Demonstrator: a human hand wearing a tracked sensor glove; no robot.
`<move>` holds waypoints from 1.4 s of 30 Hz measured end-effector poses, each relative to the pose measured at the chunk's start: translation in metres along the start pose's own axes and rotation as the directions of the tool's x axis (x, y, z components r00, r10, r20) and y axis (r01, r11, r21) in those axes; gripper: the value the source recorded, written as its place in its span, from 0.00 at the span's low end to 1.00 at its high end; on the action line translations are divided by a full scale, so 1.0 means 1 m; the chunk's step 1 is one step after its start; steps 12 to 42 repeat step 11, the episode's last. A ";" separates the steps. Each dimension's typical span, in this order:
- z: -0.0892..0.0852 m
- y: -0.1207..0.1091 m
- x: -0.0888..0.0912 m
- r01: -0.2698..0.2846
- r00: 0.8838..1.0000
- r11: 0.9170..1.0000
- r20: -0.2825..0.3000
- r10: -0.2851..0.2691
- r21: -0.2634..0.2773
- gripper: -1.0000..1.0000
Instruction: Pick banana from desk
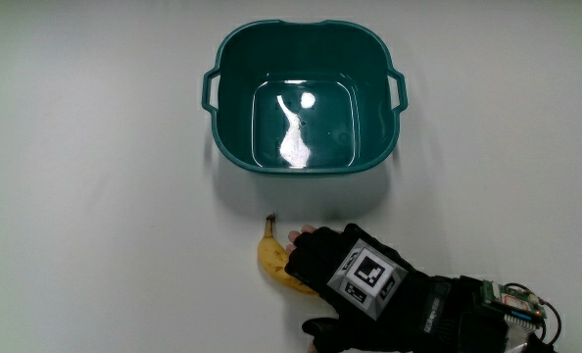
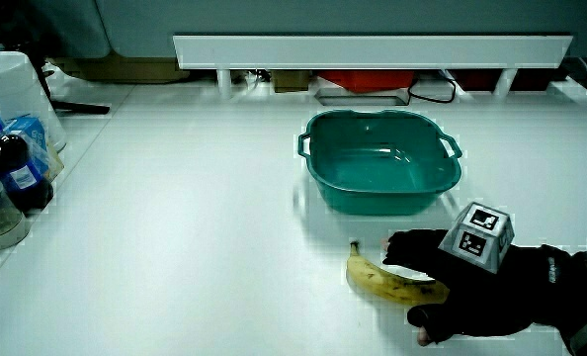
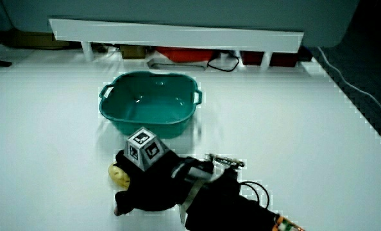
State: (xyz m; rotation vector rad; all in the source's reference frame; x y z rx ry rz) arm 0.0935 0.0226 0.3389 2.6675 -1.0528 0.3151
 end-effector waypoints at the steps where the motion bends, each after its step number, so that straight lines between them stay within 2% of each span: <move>1: 0.000 0.001 0.002 0.000 1.000 1.000 0.019 -0.001 0.009 1.00; 4: -0.001 0.006 0.010 0.017 0.999 0.999 0.038 -0.018 0.036 1.00; 5: 0.000 0.009 0.013 0.023 1.000 0.999 0.020 -0.024 0.034 1.00; 11: -0.006 0.024 0.034 0.069 0.992 0.997 0.102 -0.072 0.034 1.00; 42: -0.006 0.024 0.034 0.069 0.992 0.997 0.102 -0.072 0.034 1.00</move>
